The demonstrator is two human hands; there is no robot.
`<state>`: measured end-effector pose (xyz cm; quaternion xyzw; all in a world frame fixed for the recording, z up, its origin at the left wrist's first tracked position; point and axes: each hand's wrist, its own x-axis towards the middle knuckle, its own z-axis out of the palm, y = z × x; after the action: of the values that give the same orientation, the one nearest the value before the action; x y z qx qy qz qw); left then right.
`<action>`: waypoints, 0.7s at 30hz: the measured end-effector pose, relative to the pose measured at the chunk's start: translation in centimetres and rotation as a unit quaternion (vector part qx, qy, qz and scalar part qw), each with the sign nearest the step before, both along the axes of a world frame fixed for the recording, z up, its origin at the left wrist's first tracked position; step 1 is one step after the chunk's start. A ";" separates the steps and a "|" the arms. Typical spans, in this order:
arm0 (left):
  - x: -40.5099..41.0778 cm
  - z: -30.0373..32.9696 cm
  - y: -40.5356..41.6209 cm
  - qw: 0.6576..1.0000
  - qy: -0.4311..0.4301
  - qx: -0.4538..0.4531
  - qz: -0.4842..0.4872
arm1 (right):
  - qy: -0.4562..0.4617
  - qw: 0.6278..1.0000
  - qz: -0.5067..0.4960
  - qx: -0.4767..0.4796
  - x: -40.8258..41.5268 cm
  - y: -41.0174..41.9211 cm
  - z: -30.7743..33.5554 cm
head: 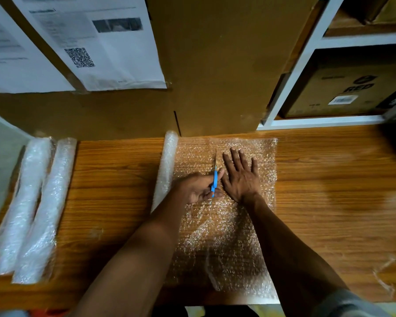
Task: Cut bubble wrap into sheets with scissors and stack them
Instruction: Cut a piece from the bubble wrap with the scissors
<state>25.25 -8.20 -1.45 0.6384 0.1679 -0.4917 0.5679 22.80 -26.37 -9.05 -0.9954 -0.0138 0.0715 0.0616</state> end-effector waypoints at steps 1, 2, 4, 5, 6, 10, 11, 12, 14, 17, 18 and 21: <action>0.4 0.0 -0.1 1.000 -0.002 0.000 0.001 | 0.000 1.000 0.000 0.000 0.0 0.0 0.0; 0.7 0.1 -0.3 1.000 -0.001 0.000 0.005 | -0.001 1.000 -0.001 0.000 0.0 0.0 0.0; 1.3 -0.2 -0.6 1.000 -0.003 0.004 0.017 | -0.003 1.000 -0.004 0.000 0.0 0.0 0.0; 1.6 -0.4 -0.8 1.000 -0.002 0.005 0.017 | -0.001 1.000 -0.006 0.001 0.1 0.0 0.1; 1.8 -0.6 -0.9 1.000 0.001 0.005 0.018 | 0.001 1.000 -0.006 0.001 0.0 0.1 0.1; 1.7 -0.7 -1.2 0.999 0.006 0.000 0.034 | 0.004 1.000 -0.008 -0.004 0.0 0.2 0.3; 1.6 -0.6 -1.2 0.999 0.002 0.003 0.042 | 0.006 1.000 -0.009 -0.005 0.1 0.2 0.3; 1.5 -0.7 -1.1 0.999 0.000 0.006 0.048 | 0.006 1.000 -0.010 -0.007 0.1 0.2 0.3; 1.5 -0.8 -1.0 0.998 0.001 0.007 0.058 | 0.007 1.000 -0.011 -0.008 0.1 0.2 0.3; 1.7 -0.6 -1.0 0.997 0.009 -0.001 0.072 | 0.007 1.000 -0.013 -0.005 0.2 0.2 0.5; 1.9 -0.7 -1.1 0.997 0.013 -0.003 0.071 | 0.009 1.000 -0.012 -0.007 0.2 0.2 0.5; 2.4 -0.9 -1.0 0.998 0.029 -0.003 0.052 | 0.015 1.000 -0.010 -0.016 0.1 0.2 0.5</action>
<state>27.66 -9.21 -2.30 0.6127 0.2158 -0.4798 0.5898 22.95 -26.21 -8.52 -0.9952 -0.0022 0.0863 0.0470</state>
